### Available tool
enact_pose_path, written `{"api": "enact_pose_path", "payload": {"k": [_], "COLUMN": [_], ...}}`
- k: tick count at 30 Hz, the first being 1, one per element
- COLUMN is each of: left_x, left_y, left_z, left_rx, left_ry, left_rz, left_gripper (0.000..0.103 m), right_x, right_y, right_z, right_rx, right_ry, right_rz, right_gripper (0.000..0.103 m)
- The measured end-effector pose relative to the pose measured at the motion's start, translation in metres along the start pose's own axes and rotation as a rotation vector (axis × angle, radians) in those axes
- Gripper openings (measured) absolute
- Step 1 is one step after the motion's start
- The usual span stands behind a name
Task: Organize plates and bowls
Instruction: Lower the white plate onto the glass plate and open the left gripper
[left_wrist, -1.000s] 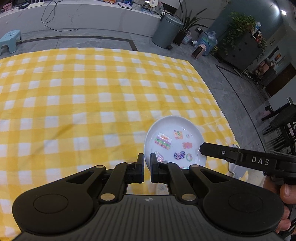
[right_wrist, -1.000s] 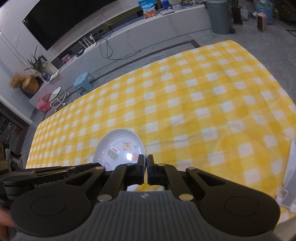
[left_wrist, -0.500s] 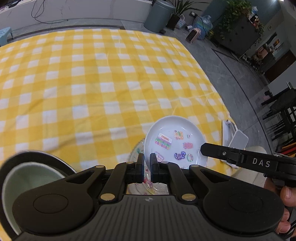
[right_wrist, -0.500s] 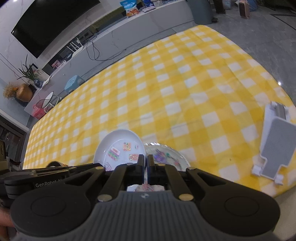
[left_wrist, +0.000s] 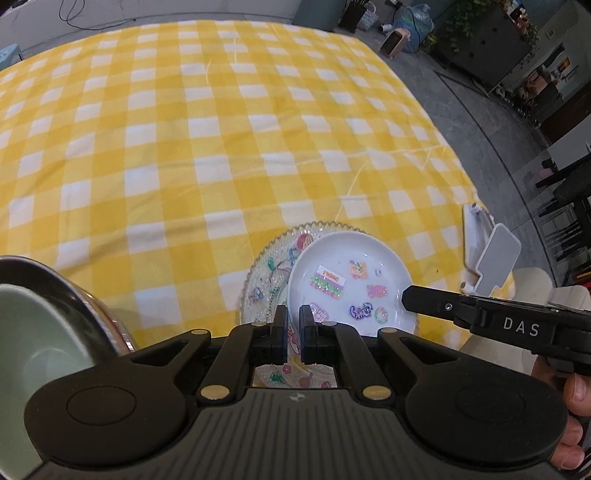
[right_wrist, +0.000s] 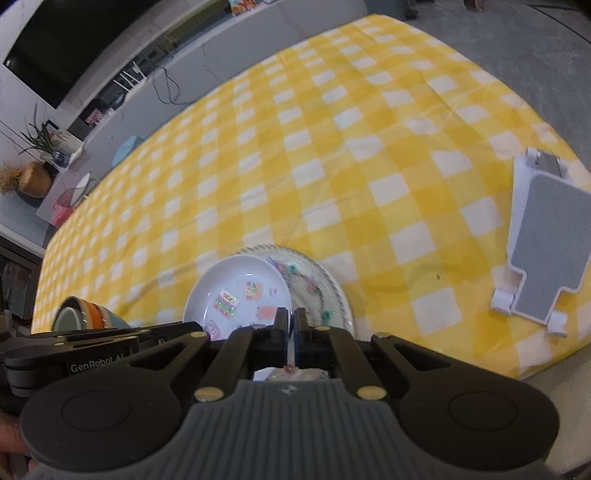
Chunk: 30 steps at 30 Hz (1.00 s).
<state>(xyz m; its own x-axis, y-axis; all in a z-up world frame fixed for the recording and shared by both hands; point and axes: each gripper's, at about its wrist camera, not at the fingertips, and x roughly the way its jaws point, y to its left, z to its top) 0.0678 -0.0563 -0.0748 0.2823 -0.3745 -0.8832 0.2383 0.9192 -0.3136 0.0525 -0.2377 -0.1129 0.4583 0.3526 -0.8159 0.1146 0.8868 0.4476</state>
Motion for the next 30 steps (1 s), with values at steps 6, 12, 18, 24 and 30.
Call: {"api": "enact_pose_path", "payload": {"k": [6, 12, 18, 24, 30], "left_x": [0.011, 0.014, 0.013, 0.011, 0.003], "left_y": [-0.004, -0.007, -0.007, -0.007, -0.005], "left_z": [-0.002, -0.003, -0.001, -0.002, 0.001], "left_rx": [0.013, 0.035, 0.045, 0.031, 0.01], "left_ry": [0.014, 0.014, 0.012, 0.015, 0.003], "left_rz": [0.006, 0.02, 0.022, 0.012, 0.0], "left_gripper": [0.006, 0.006, 0.011, 0.018, 0.028], "right_x": [0.007, 0.013, 0.015, 0.018, 0.019], "right_y": [-0.006, -0.007, -0.006, -0.005, -0.006], "right_z": [-0.003, -0.004, -0.005, -0.005, -0.005], "right_rx": [0.001, -0.007, -0.01, -0.016, -0.021], "right_ry": [0.021, 0.039, 0.046, 0.051, 0.051], "right_rz": [-0.033, -0.05, -0.044, -0.042, -0.039], "right_gripper": [0.001, 0.001, 0.002, 0.005, 0.005]}}
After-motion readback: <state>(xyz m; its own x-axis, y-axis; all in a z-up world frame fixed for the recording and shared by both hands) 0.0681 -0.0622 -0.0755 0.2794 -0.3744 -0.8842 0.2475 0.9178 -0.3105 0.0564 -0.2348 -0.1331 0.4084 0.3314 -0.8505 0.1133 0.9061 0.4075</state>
